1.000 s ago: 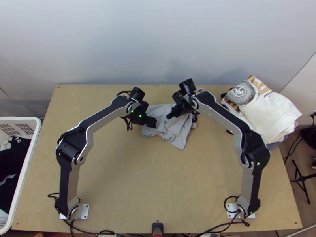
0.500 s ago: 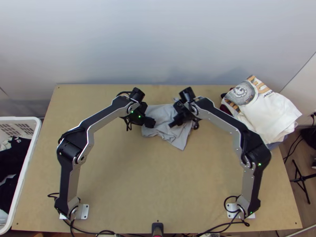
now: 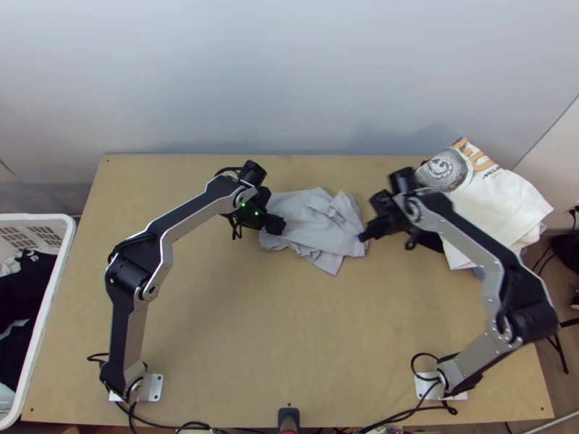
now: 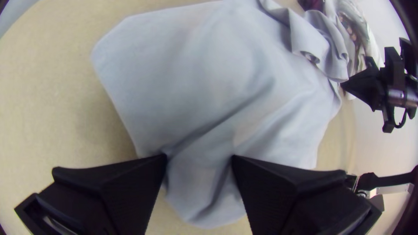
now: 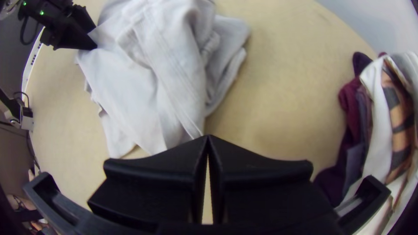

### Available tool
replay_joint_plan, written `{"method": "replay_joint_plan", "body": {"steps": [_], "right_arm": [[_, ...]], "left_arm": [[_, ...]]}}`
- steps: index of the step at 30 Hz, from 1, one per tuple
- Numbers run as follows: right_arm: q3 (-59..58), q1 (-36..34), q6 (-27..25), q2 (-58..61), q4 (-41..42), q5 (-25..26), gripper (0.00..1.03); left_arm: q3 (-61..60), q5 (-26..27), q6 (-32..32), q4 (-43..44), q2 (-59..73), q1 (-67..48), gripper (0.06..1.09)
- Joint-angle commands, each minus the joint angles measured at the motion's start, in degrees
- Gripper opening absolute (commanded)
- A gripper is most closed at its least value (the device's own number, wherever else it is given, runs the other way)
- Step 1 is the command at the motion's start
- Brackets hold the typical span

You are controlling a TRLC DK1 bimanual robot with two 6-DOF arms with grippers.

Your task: Fold the t-shirt

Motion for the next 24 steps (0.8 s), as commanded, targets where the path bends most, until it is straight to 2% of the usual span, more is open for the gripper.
{"method": "replay_joint_plan", "body": {"steps": [1,4,7,13,24], "right_arm": [[-4.4,-7.2,-2.5,-6.1,-0.5,-0.1,0.03],[-3.0,-5.8,-1.8,-8.2,-0.6,-0.1,0.03],[-0.6,-1.4,0.0,-8.4,-0.5,-0.1,0.03],[5.7,7.4,2.4,-2.8,-0.5,-0.1,0.03],[18.9,13.2,4.3,9.7,-0.5,-0.1,0.03]], "left_arm": [[0.0,-0.2,0.0,0.1,0.3,0.0,0.81],[0.0,-0.2,0.0,0.1,0.2,0.0,0.81],[0.0,-0.2,0.0,0.1,0.3,0.1,0.81],[-0.1,-0.2,0.0,0.0,0.3,0.2,0.81],[-0.1,-0.2,0.0,-0.1,0.0,0.2,0.81]]}}
